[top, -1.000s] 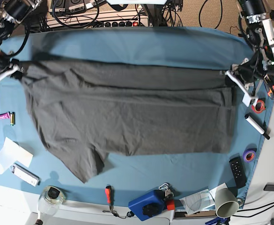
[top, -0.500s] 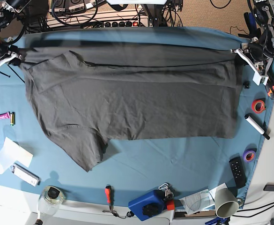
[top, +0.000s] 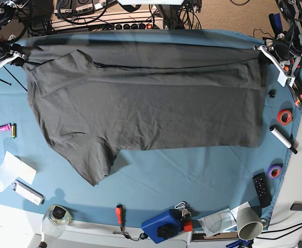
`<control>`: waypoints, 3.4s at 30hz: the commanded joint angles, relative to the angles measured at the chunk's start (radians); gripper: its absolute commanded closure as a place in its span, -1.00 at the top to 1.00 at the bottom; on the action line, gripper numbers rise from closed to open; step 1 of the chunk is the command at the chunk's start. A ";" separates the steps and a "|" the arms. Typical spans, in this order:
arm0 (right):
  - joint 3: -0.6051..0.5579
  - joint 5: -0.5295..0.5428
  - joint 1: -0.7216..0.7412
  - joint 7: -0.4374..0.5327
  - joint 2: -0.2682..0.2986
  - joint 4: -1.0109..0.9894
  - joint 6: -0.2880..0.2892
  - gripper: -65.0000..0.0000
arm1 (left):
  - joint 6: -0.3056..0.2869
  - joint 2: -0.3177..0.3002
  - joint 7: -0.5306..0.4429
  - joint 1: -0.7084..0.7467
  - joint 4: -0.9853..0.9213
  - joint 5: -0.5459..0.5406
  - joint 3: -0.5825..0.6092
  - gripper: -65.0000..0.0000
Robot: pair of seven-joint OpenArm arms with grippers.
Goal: Fold the T-shirt properly
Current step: 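Pull the folded edge back toward the robot with both grippers, then release the shirt and move the right gripper toward the sleeve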
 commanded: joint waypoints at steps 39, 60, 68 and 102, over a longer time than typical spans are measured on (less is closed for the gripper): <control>0.013 0.122 0.237 0.131 0.159 0.013 0.002 -0.51 | -0.006 -0.003 -0.316 -0.005 0.225 0.161 -0.009 -0.39; -0.619 -0.355 0.835 0.481 0.164 -0.674 -0.076 -0.51 | -0.007 -0.002 -0.254 -0.005 0.225 0.094 -0.009 -0.39; -0.703 -0.247 0.851 0.422 0.163 -0.770 0.016 -0.51 | -0.007 -0.002 -0.253 -0.004 0.225 0.095 -0.009 -0.39; -0.704 0.096 0.800 0.124 0.224 -0.771 0.102 -1.00 | -0.007 0.048 -0.272 -0.021 0.225 0.094 -0.009 -0.39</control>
